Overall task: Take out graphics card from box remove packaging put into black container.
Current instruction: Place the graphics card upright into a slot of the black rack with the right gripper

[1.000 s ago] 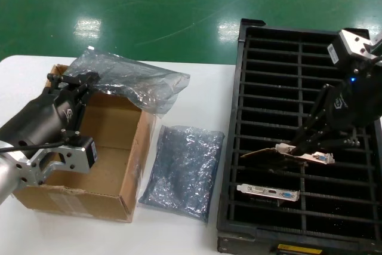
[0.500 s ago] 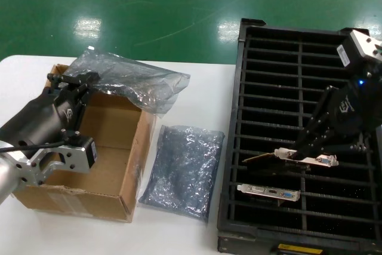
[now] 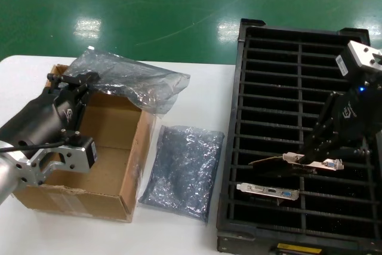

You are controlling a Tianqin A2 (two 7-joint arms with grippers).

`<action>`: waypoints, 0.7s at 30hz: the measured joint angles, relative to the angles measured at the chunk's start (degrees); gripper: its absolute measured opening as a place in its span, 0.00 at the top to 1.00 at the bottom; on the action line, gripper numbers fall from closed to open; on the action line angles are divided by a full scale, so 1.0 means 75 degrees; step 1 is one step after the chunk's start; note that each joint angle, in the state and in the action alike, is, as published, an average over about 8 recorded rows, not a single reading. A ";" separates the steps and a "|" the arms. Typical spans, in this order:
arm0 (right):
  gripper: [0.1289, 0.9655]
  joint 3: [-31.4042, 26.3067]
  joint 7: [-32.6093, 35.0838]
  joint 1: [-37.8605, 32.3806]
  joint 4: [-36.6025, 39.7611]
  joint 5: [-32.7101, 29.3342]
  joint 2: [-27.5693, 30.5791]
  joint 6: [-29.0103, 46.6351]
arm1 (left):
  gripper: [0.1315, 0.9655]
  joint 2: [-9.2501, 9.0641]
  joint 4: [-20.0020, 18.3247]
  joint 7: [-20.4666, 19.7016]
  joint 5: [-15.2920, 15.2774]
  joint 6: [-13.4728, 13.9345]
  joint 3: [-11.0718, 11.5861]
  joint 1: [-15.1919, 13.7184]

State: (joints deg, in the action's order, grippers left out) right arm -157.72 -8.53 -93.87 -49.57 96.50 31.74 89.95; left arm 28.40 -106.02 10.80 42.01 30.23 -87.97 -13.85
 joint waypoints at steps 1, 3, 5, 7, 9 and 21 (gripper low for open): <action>0.96 0.0000 0.0028 -0.0001 0.0048 -0.0045 -0.0027 0.0000 | 0.99 0.0000 0.0000 0.0000 0.0000 0.0000 0.0000 0.0000; 0.96 0.0000 0.0091 -0.0008 0.0148 -0.0142 -0.0084 0.0000 | 0.99 0.0000 0.0000 0.0000 0.0000 0.0000 0.0000 0.0000; 0.96 -0.0001 0.0156 -0.0021 0.0248 -0.0240 -0.0142 0.0000 | 0.99 0.0000 0.0000 0.0000 0.0000 0.0000 0.0000 0.0000; 0.96 -0.0001 0.0220 -0.0041 0.0339 -0.0330 -0.0194 0.0000 | 0.99 0.0000 0.0000 0.0000 0.0000 0.0000 0.0000 0.0000; 0.96 -0.0002 0.0270 -0.0066 0.0401 -0.0394 -0.0224 0.0000 | 0.99 0.0000 0.0000 0.0000 0.0000 0.0000 0.0000 0.0000; 0.96 -0.0002 0.0036 -0.0093 -0.0364 -0.0070 0.0251 0.0000 | 0.99 0.0000 0.0000 0.0000 0.0000 0.0000 0.0000 0.0000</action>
State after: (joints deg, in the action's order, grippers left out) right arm -157.74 -8.26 -94.57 -52.30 95.97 33.63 89.95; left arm 28.40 -106.02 10.80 42.02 30.23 -87.97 -13.85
